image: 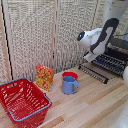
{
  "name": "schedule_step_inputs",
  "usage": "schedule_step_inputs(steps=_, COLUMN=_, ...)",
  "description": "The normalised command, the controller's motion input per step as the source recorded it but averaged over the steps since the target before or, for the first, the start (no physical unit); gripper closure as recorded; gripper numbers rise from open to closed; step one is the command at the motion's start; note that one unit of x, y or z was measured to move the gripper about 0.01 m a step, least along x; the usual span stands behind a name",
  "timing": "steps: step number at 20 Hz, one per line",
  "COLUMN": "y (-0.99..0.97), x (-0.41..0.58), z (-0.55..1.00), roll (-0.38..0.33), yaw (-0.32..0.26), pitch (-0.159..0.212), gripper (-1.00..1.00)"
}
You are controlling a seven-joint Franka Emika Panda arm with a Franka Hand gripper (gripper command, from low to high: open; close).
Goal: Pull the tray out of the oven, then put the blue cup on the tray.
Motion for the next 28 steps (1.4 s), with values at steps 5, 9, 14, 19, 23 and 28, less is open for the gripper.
schedule_step_inputs(steps=5, y=-0.33, x=0.0, z=-0.21, roll=0.001, yaw=0.048, pitch=0.015, gripper=-1.0)
schedule_step_inputs(steps=9, y=-0.37, x=-0.025, z=-0.01, roll=0.0, yaw=0.047, pitch=-0.006, gripper=-1.0)
schedule_step_inputs(steps=14, y=-0.39, x=-0.036, z=0.04, roll=0.0, yaw=0.032, pitch=-0.025, gripper=-1.0)
schedule_step_inputs(steps=19, y=-0.32, x=0.0, z=0.0, roll=0.006, yaw=0.044, pitch=0.009, gripper=-1.0)
schedule_step_inputs(steps=23, y=-0.13, x=0.049, z=0.0, roll=0.004, yaw=0.026, pitch=0.014, gripper=1.0)
schedule_step_inputs(steps=28, y=-0.01, x=0.042, z=0.0, roll=0.0, yaw=-0.03, pitch=0.0, gripper=1.0)
